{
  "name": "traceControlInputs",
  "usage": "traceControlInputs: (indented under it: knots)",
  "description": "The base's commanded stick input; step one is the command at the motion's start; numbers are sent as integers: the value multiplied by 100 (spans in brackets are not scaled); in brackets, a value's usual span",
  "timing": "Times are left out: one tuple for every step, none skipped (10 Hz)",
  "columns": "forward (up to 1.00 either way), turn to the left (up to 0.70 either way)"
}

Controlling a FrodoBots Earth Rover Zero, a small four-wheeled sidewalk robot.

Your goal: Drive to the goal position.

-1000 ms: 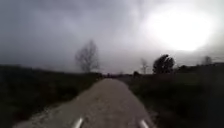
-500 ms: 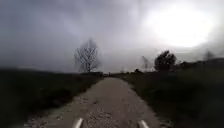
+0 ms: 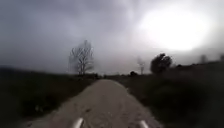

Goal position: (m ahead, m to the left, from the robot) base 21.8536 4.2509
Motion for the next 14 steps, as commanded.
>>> traceControlInputs:
  knots:
    - [70, 0]
    - [70, 0]
    - [70, 0]
    - [70, 0]
    - [70, 0]
    - [70, -18]
    - [70, -27]
    - [70, -5]
    - [70, 0]
    - [70, 0]
    - [70, 0]
    - [70, 0]
    - [70, 0]
    - [70, 0]
